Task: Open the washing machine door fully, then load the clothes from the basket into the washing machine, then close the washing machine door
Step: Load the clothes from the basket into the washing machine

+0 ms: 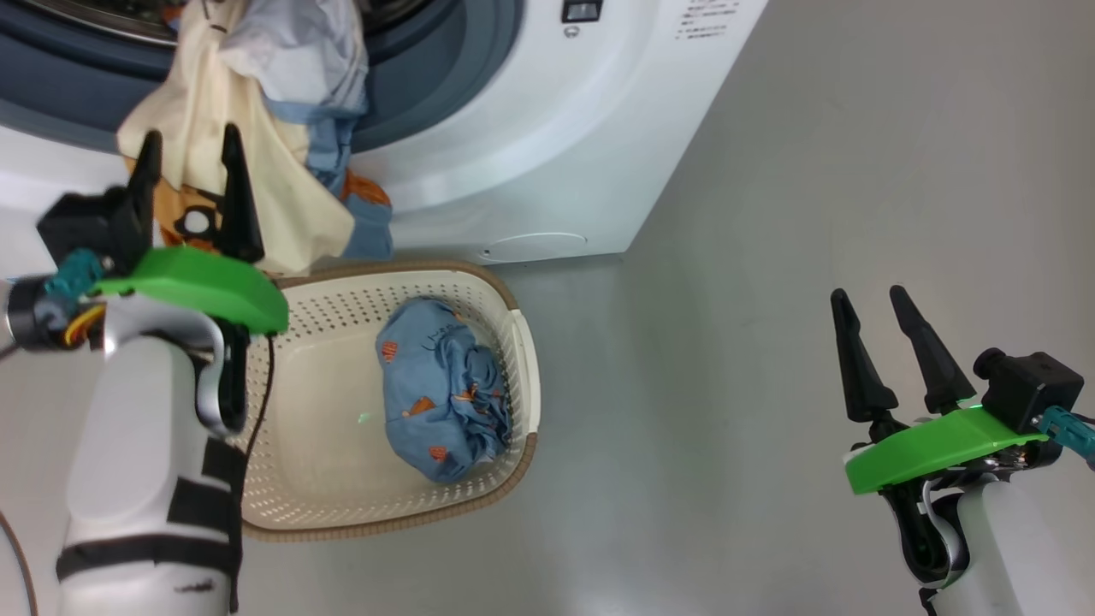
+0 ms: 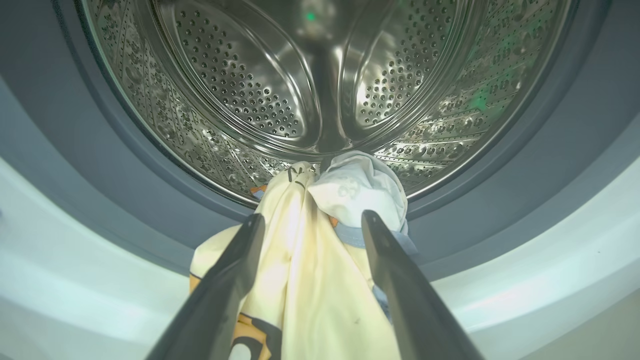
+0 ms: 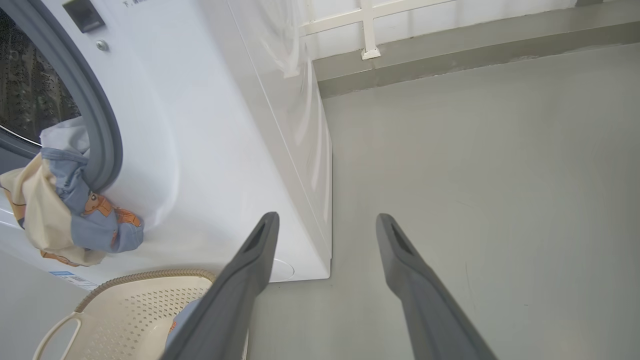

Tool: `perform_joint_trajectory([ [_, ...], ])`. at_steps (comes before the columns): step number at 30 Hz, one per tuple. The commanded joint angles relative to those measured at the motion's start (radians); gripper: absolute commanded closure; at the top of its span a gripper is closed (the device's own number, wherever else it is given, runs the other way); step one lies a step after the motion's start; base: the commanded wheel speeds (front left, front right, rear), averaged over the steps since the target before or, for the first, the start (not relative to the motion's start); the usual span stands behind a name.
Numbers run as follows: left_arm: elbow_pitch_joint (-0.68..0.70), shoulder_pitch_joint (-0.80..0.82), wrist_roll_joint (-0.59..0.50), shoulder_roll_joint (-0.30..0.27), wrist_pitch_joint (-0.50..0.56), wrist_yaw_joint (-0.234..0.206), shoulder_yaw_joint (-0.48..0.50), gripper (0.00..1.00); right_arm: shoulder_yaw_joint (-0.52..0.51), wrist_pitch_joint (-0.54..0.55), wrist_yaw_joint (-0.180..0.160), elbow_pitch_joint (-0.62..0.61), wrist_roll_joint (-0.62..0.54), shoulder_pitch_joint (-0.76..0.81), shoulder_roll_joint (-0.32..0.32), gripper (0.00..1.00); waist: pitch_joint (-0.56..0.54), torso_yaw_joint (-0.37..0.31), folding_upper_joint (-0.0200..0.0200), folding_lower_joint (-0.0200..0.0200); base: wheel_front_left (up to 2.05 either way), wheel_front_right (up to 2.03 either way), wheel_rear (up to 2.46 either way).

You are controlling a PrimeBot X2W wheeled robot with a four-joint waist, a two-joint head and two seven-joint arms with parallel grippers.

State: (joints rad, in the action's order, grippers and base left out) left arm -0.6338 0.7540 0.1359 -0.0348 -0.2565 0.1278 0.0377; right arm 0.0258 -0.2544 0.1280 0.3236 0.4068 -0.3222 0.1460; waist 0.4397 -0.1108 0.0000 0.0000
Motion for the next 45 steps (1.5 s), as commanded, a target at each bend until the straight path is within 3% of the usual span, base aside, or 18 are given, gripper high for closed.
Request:
perform_joint_trajectory([
  [1, 0.035, -0.025, -0.009, -0.028, -0.005, 0.001, 0.026, 0.0, 0.016, -0.007, 0.003, -0.023, -0.008, 0.026, 0.011, 0.0, -0.01, 0.011, 0.0, 0.0, 0.0, 0.0, 0.0],
  [27, 0.357, -0.482, 0.039, -0.016, -0.005, 0.003, 0.068, 0.0, 0.006, -0.007, 0.003, -0.033, -0.01, 0.075, 0.033, 0.0, -0.052, 0.048, 0.0, 0.0, 0.0, 0.0, 0.0],
  [45, 0.391, -0.506, 0.056, -0.016, -0.005, 0.003, 0.071, 0.0, 0.005, -0.007, 0.003, -0.037, -0.009, 0.066, 0.031, 0.0, -0.034, 0.041, 0.0, 0.0, 0.0, 0.0, 0.0],
])
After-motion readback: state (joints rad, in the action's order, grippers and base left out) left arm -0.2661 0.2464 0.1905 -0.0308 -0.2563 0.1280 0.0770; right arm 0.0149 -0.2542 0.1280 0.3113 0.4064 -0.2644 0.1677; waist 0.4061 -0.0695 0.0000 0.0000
